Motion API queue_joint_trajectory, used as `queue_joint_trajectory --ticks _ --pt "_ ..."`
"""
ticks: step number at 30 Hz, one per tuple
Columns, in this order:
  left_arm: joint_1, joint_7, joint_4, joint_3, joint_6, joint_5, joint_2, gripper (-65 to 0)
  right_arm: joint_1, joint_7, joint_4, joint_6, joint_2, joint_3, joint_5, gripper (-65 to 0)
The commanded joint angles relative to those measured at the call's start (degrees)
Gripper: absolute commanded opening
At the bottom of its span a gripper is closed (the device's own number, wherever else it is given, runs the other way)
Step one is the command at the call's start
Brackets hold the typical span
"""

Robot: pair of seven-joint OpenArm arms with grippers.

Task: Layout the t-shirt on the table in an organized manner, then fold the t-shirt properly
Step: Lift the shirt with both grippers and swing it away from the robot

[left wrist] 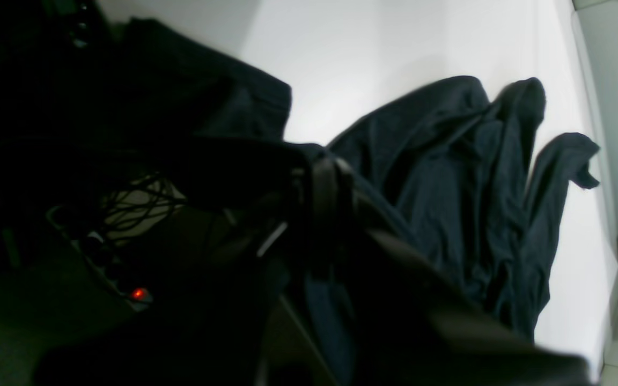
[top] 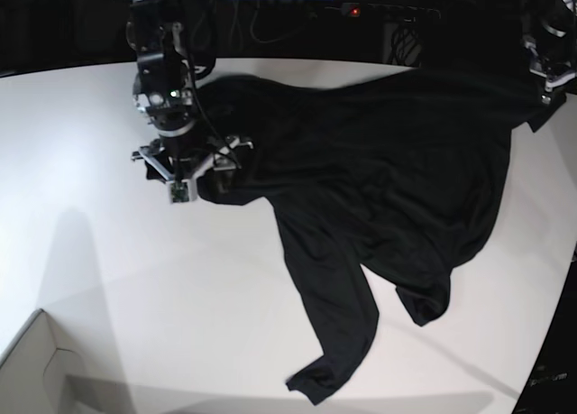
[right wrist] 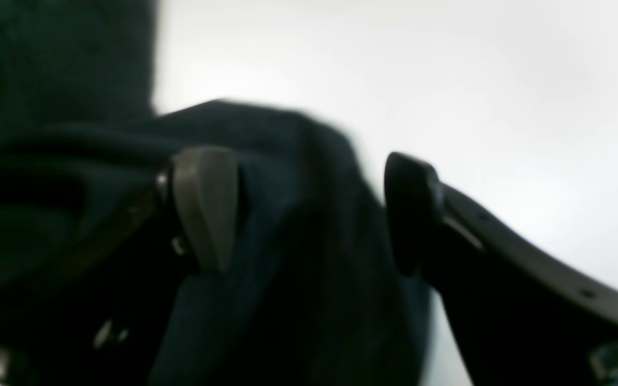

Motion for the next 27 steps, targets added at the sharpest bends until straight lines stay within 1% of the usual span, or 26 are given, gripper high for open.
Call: queue_joint_trajectory --ticks 1,4,5,6,7,9,13,14,20,23,25,27 --pt "0.2 -0.6 1.0 -0.3 0.1 -1.5 -0.7 -65.0 1.3 1.3 -0.4 0.0 -0.1 -0.1 0.1 -21.4" --pt "-0.9 -0.6 0.6 1.3 0.1 -1.5 -0.7 -65.0 3.6 1.3 -3.6 0.0 0.6 -0.1 0.1 -21.6" --pt "-1.0 -0.6 0.5 1.9 0.1 -1.5 -0.7 -65.0 4.0 1.3 -4.5 0.0 1.1 -0.3 0.1 -22.6" --pt "-1.2 -0.6 0.5 2.5 0.1 -1.4 -0.7 -65.0 4.3 1.3 -5.2 0.0 1.3 -0.3 0.1 -24.9" --pt "-1.3 -0.6 0.4 3.2 0.1 -1.4 -0.7 -65.0 4.4 1.3 -5.8 0.0 1.5 -0.2 0.1 -28.5" --pt "-1.3 -0.7 0.5 4.8 0.1 -1.4 -0.7 -65.0 5.1 1.4 -6.7 0.0 1.5 -0.4 0.1 -37.7" --pt "-2.6 -0.7 0.4 6.6 0.1 -1.4 -0.7 -65.0 7.3 1.4 -9.3 0.0 2.1 0.1 0.1 -62.2" --pt "-2.9 -0.7 0.4 6.7 0.1 -1.4 -0.7 -65.0 8.2 1.4 -10.0 0.0 2.6 1.0 0.1 -65.0" --pt "-4.9 -0.6 0.4 6.8 0.1 -1.4 -0.7 -65.0 13.3 1.2 -11.4 0.0 2.7 9.8 0.1 -65.0" --pt "-6.5 -0.6 0.4 6.8 0.1 -1.4 -0.4 -65.0 16.3 -1.4 -11.4 0.0 2.9 13.3 0.1 -65.0" --pt "-7.0 -0.6 0.4 8.3 0.1 -1.4 -0.4 -65.0 17.7 -3.1 -11.2 0.0 3.9 15.1 0.1 -65.0" --pt "-7.5 -0.6 0.4 11.0 0.1 -1.4 -0.7 -65.0 19.1 -3.7 -11.4 0.0 4.1 16.1 0.1 -65.0"
